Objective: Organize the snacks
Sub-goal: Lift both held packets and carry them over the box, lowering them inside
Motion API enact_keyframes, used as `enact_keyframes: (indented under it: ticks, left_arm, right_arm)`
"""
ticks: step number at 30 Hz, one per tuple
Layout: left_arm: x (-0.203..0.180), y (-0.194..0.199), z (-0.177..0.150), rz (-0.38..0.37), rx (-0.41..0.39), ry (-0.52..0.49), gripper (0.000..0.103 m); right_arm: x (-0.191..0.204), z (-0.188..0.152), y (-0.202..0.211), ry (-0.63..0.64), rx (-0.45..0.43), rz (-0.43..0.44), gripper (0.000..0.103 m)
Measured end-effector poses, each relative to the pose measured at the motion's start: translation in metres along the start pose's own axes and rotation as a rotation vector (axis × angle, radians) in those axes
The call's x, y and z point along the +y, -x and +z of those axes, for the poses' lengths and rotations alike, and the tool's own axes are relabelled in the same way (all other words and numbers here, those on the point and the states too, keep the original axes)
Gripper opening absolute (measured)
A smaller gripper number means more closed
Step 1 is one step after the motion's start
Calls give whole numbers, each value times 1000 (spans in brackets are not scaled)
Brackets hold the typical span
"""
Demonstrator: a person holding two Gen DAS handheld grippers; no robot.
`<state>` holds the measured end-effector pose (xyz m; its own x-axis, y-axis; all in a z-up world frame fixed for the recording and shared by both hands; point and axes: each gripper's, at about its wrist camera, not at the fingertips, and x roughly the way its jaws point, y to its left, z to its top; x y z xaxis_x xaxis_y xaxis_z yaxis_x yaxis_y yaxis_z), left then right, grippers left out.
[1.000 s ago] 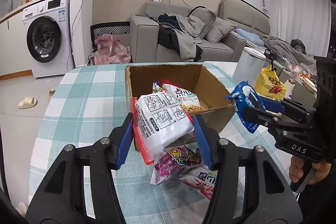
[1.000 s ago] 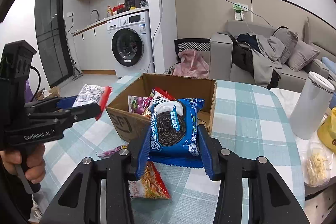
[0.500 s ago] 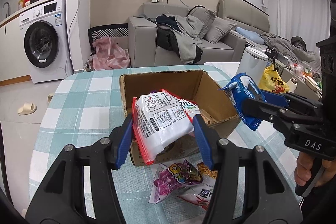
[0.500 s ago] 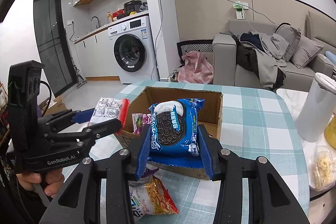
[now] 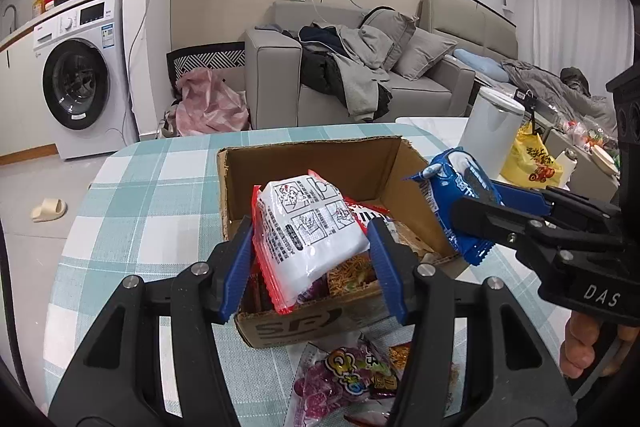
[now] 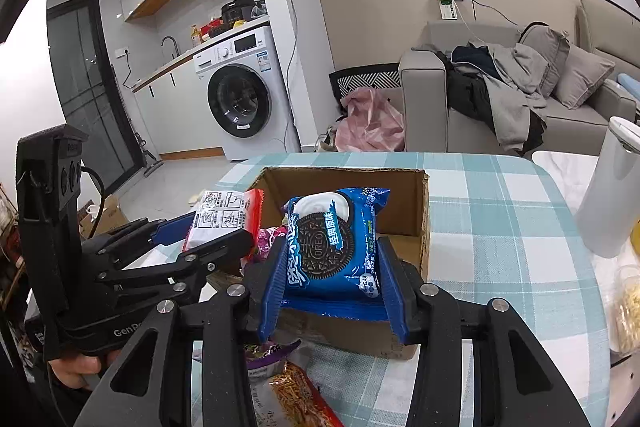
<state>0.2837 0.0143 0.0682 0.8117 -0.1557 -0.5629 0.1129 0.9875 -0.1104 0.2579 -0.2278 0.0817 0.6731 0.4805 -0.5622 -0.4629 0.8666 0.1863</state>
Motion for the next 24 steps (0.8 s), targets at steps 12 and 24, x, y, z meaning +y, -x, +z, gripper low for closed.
enact_keyframes:
  ticks: [12, 24]
  left_arm:
    - [-4, -23, -8, 26, 9, -19, 53]
    - [5, -32, -13, 58, 14, 1, 53]
  right_arm:
    - [-9, -4, -23, -9, 26, -26, 44]
    - [-14, -4, -42, -24, 48, -57, 44]
